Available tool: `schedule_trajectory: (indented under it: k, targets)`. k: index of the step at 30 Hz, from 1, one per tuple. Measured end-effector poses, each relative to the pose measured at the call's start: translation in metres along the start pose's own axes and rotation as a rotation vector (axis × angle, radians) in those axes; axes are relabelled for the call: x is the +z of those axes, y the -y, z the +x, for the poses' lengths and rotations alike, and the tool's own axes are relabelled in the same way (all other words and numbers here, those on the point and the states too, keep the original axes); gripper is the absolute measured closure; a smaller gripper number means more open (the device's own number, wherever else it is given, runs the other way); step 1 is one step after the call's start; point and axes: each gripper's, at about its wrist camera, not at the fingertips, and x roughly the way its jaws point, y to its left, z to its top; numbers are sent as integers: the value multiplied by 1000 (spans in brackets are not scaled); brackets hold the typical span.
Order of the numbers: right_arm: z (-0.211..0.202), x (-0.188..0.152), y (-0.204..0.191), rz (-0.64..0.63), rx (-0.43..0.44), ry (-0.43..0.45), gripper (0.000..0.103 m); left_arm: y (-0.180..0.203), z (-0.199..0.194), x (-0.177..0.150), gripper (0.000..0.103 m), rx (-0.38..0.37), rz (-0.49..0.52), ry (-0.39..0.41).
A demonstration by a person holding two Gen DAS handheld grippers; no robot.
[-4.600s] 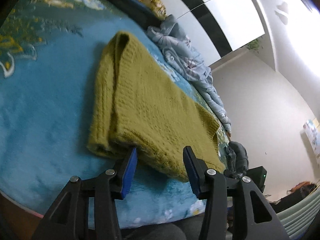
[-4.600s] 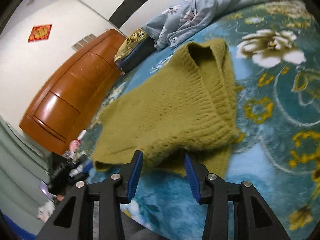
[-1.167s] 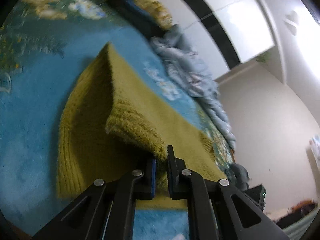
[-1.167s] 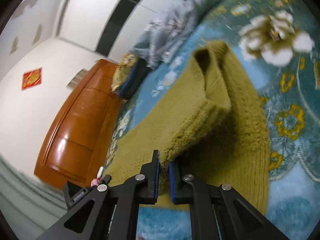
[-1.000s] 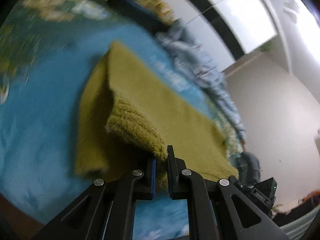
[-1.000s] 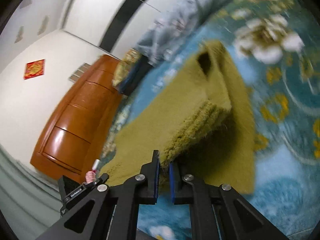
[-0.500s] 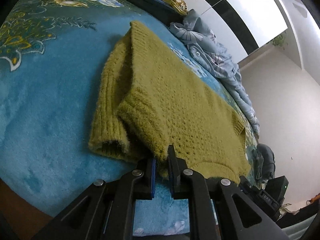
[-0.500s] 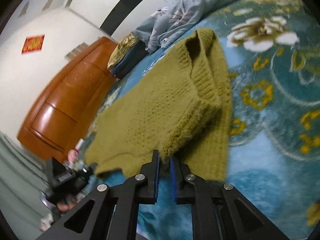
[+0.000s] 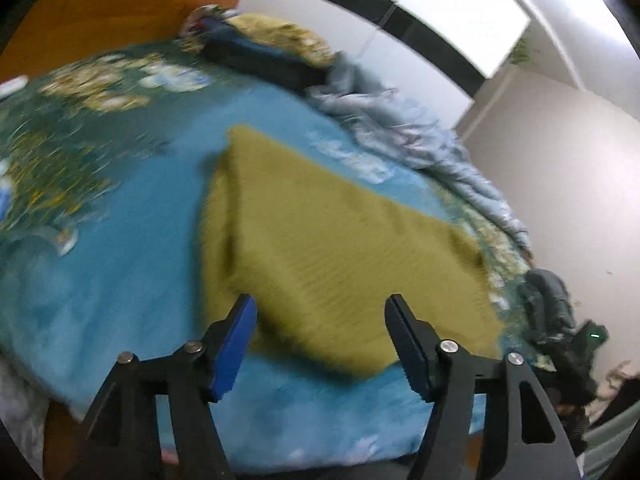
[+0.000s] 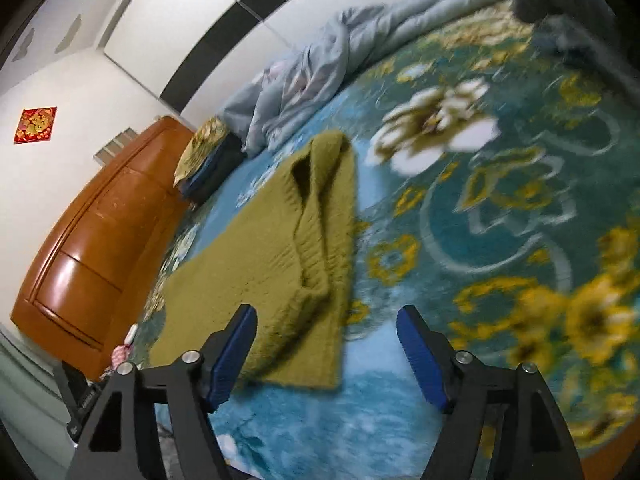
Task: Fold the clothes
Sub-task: 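Open both tools and release the sweater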
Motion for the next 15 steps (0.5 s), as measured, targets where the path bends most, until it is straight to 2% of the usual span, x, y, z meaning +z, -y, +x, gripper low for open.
schedule_trajectory:
  k: [3,8,9,10,13,15]
  targets:
    - [21,1,-6,16,-22,-29,27,19,25,11,32,-64,14,-37]
    - [34,6,-11,22,-35,-28,27,44,74,11,32,-71,70,-119]
    - [37,6,-12,21,-42,-27,27,47,83,9,40,-78,57,-143]
    - [40,7,-13,18,-47,-26,26,49,92,7,54,-89,46,-165]
    - [46,8,-17,-1,-37,-31,26,61,106,-2,70,-68,76,-184]
    - [50,8,-20,-12,-12,-41,28,70,108,-5,75,-33,122,-173]
